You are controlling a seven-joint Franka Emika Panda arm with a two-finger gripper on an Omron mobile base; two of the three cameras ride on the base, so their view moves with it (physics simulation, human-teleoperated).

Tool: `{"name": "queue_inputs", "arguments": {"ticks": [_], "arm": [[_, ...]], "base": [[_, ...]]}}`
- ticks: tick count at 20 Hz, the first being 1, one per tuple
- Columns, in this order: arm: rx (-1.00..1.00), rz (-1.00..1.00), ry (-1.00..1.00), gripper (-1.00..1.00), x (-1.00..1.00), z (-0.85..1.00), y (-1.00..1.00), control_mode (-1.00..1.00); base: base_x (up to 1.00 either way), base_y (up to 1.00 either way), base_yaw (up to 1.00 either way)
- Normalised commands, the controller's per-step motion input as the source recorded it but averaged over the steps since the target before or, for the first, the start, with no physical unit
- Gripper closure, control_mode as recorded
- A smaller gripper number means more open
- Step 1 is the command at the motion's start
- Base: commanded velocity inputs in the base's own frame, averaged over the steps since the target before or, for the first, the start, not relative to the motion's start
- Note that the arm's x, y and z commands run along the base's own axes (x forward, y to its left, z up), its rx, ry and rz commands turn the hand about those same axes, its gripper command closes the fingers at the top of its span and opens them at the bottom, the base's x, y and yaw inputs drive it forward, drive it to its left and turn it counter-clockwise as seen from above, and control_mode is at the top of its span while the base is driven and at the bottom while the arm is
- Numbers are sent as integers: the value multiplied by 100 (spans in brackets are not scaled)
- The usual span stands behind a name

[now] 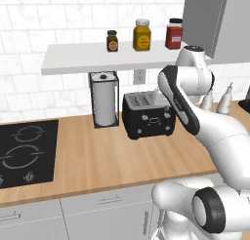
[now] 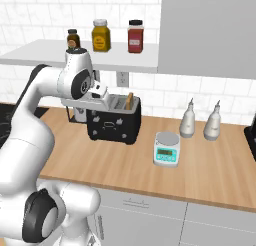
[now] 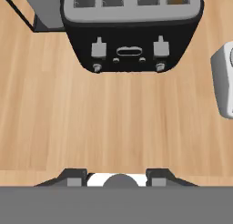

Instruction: Start the toaster. Once the lever pops up, take the bread to the plate on the dining counter.

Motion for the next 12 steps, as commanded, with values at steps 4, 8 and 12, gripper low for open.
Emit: {"name": "queue_inputs", "arguments": {"ticks": [4, 8, 12], "arm": [[0, -2, -12, -100, -15, 0, -2, -100], [0, 0, -27, -100, -35, -7, -50, -100], [0, 0, -13, -100, 0, -15, -68, -100]], "base": [[0, 0, 0], [0, 0, 0], [0, 0, 0]]}}
